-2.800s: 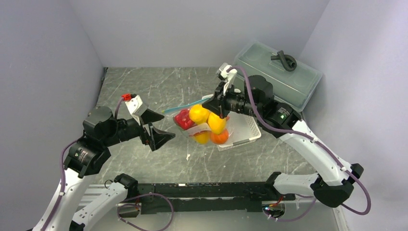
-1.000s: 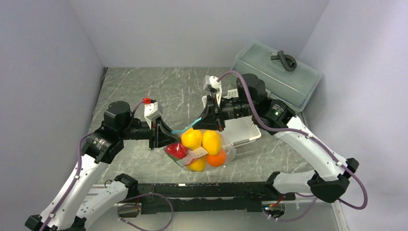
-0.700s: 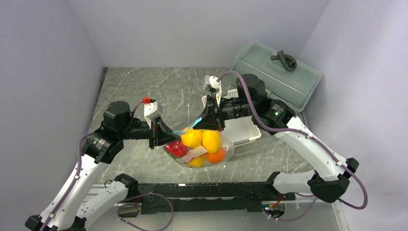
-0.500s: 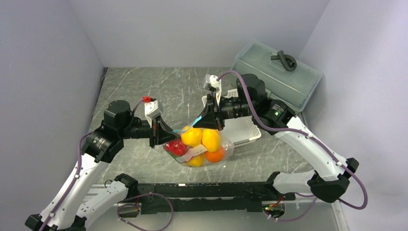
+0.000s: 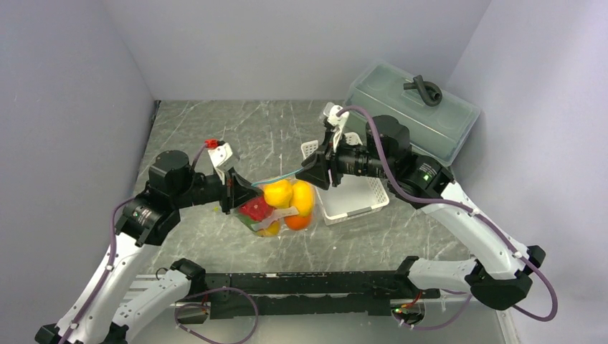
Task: Place the food in the zip-top bag and seal the zipper
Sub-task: Place the zipper food storage bag at the center of the board.
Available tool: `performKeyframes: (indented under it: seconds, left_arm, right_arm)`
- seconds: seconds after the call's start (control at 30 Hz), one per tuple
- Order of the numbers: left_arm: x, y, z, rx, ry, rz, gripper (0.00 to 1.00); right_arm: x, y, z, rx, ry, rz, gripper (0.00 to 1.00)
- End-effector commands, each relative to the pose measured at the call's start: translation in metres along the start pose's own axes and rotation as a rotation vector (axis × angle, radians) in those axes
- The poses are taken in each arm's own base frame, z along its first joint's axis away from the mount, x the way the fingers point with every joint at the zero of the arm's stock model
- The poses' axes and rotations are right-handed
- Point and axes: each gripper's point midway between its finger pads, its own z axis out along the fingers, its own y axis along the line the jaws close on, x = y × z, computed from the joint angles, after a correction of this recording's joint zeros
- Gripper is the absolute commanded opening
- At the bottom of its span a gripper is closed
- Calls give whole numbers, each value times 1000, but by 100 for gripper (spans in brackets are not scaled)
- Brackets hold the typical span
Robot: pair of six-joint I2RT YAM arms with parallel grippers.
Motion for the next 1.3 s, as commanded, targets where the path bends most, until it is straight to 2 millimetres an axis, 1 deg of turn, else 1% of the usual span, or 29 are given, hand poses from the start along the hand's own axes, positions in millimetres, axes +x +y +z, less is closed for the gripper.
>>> performKeyframes:
  seconds: [0.0, 0.03, 0.2, 0.37, 0.47, 0.53, 0.7, 0.77, 0.9, 1.13, 1.27]
  left_arm:
    - [-36, 14, -9, -122, -82, 71, 0]
    - [-37, 20, -9, -154, -81, 67, 0]
    - [-42, 40, -8, -248, -81, 59, 0]
    - [-53, 61, -14, -372, -95, 71, 0]
    - [-57, 76, -16, -444, -91, 87, 0]
    - [-59, 84, -16, -476, -84, 93, 0]
    - [-67, 109, -19, -584, -72, 164, 0]
    - [-70, 125, -26, -671, -61, 188, 0]
    - [-71, 156, -31, -809, -21, 235, 0]
    - [-59, 205, -25, -960, 113, 307, 0]
    - [-58, 233, -21, -1031, 150, 380, 0]
  right_arm:
    - [-15, -25, -16, 183, -81, -9, 46]
    - [-15, -29, -18, 207, -85, -5, 46]
    - [-12, -41, -28, 299, -104, 10, 49]
    - [-12, -55, -40, 402, -138, 35, 51]
    - [-10, -59, -43, 427, -155, 44, 51]
    - [-6, -59, -42, 425, -152, 50, 51]
    - [2, -64, -44, 454, -143, 51, 51]
    - [3, -68, -49, 483, -156, 53, 51]
    - [6, -67, -52, 480, -175, 54, 51]
    - [10, -65, -50, 465, -195, 57, 51]
    - [13, -62, -47, 440, -203, 61, 51]
